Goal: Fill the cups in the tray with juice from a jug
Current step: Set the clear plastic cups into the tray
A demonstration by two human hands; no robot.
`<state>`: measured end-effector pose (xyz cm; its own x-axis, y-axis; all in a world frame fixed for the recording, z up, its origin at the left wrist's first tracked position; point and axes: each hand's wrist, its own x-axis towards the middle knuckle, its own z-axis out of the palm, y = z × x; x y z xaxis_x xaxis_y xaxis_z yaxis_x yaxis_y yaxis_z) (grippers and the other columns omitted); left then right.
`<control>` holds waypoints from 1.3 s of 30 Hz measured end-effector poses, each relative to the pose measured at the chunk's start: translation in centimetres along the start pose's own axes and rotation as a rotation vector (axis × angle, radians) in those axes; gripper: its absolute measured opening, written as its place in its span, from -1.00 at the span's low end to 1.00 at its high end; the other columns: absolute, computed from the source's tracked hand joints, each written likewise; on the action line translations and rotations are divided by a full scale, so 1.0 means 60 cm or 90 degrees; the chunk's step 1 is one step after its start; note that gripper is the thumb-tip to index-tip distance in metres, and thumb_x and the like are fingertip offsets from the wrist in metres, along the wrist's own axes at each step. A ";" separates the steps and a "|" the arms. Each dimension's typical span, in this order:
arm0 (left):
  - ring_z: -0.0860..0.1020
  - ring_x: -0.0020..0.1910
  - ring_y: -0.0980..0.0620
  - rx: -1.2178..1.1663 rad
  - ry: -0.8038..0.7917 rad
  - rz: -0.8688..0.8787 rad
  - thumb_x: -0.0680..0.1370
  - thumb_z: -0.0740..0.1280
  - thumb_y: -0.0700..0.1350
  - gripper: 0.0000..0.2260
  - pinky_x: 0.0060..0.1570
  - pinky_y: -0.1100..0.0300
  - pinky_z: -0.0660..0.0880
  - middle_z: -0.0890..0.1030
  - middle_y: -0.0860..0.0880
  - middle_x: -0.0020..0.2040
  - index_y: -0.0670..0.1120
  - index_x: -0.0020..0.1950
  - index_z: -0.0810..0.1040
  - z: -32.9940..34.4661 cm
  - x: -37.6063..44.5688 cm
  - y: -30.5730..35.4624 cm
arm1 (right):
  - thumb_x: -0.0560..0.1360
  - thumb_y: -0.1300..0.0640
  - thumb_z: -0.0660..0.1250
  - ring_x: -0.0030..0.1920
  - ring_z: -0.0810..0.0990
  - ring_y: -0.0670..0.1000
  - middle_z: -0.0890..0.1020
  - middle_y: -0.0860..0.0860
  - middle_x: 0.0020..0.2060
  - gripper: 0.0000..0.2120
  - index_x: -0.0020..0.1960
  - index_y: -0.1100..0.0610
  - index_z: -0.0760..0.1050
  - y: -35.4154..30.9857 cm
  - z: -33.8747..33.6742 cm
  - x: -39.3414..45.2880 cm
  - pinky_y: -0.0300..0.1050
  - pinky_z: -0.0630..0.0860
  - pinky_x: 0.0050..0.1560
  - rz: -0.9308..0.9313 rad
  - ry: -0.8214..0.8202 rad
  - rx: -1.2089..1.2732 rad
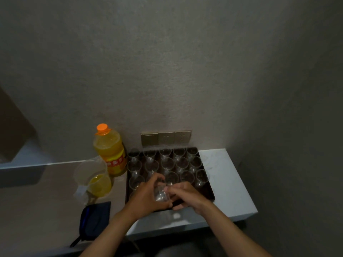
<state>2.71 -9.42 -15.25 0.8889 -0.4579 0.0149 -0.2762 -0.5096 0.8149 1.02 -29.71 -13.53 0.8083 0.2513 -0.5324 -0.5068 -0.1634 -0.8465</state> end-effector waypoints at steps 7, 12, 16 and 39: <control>0.61 0.10 0.29 -0.014 -0.003 -0.068 0.26 0.65 0.17 -0.29 0.08 0.23 0.60 0.66 0.21 0.11 0.28 0.27 0.33 -0.016 -0.018 -0.027 | 0.59 0.02 0.41 0.11 0.71 0.06 0.68 0.11 0.15 -0.75 0.22 0.11 0.63 0.006 -0.053 -0.001 0.03 0.70 0.02 -0.010 0.076 0.039; 0.55 0.13 0.40 -0.020 0.031 -0.116 0.29 0.66 0.13 -0.33 0.03 0.38 0.55 0.63 0.22 0.14 0.27 0.24 0.34 -0.022 -0.027 -0.041 | 0.56 0.03 0.45 0.08 0.67 0.08 0.63 0.10 0.14 -0.74 0.21 0.06 0.54 0.029 -0.083 0.009 0.04 0.72 -0.05 -0.017 0.220 -0.019; 0.56 0.13 0.40 -0.025 0.044 -0.117 0.30 0.66 0.10 -0.34 0.06 0.41 0.54 0.62 0.24 0.12 0.23 0.24 0.34 -0.020 -0.029 -0.043 | 0.45 -0.03 0.56 0.00 0.62 -0.17 0.61 -0.13 0.04 -0.62 0.17 -0.10 0.48 0.060 -0.071 0.021 -0.31 0.57 -0.06 -0.117 0.280 -0.263; 0.58 0.12 0.38 -0.046 0.085 -0.157 0.32 0.66 0.07 -0.31 0.11 0.39 0.54 0.62 0.19 0.19 0.13 0.32 0.37 -0.054 -0.061 -0.062 | 0.52 -0.06 0.50 0.30 0.53 -0.04 0.48 -0.08 0.36 -0.45 0.45 -0.12 0.39 0.141 0.013 0.106 -0.17 0.50 0.21 -0.116 0.302 -0.502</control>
<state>1.65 -3.52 -16.46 0.9677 -0.2238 -0.1161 -0.0233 -0.5379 0.8427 1.62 -28.75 -24.09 0.9810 -0.0502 -0.1873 -0.1511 -0.8032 -0.5761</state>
